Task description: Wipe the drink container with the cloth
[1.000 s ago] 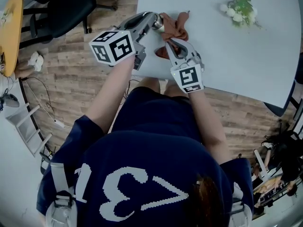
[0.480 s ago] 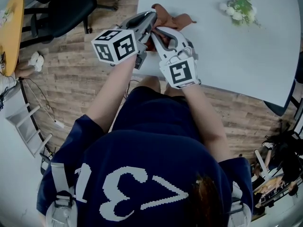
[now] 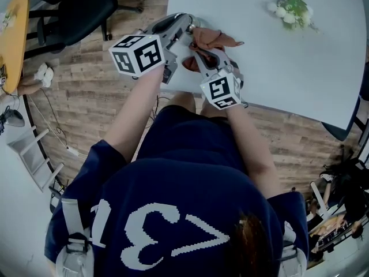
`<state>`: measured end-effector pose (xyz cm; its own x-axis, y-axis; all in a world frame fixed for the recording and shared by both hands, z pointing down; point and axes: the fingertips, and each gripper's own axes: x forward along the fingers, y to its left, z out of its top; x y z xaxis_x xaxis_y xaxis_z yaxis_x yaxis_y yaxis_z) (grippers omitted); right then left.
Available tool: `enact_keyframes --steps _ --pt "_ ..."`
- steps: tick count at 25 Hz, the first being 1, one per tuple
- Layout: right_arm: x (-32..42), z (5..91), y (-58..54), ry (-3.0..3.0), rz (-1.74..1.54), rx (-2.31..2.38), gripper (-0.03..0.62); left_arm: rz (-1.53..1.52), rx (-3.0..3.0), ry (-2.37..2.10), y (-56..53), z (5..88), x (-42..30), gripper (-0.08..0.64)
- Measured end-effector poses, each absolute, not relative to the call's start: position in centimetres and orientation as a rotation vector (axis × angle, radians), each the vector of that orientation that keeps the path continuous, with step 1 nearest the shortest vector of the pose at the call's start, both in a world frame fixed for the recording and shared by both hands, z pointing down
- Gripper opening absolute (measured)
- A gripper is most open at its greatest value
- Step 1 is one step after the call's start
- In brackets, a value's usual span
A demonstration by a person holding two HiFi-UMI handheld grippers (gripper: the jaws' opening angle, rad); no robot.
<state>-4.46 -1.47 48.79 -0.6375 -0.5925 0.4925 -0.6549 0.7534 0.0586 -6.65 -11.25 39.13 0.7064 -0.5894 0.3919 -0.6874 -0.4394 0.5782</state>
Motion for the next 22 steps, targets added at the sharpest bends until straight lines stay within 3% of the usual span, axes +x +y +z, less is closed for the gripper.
enact_keyframes --steps 9,14,18,22 --pt "-7.9 38.9 -4.6 -2.657 0.013 1.026 0.044 0.211 2.206 -0.952 -10.8 38.8 -5.8 0.052" --pt "-7.6 43.1 -3.0 -2.548 -0.023 0.92 0.044 0.203 2.197 -0.95 -10.8 39.0 -6.3 0.051" --pt "-4.4 48.6 -1.4 -2.454 0.195 0.945 0.044 0.196 2.191 -0.958 -10.8 39.1 -6.8 0.051" --pt "-2.8 46.7 -2.4 -2.532 0.296 1.036 0.044 0.214 2.204 -0.974 -10.8 39.2 -7.6 0.051"
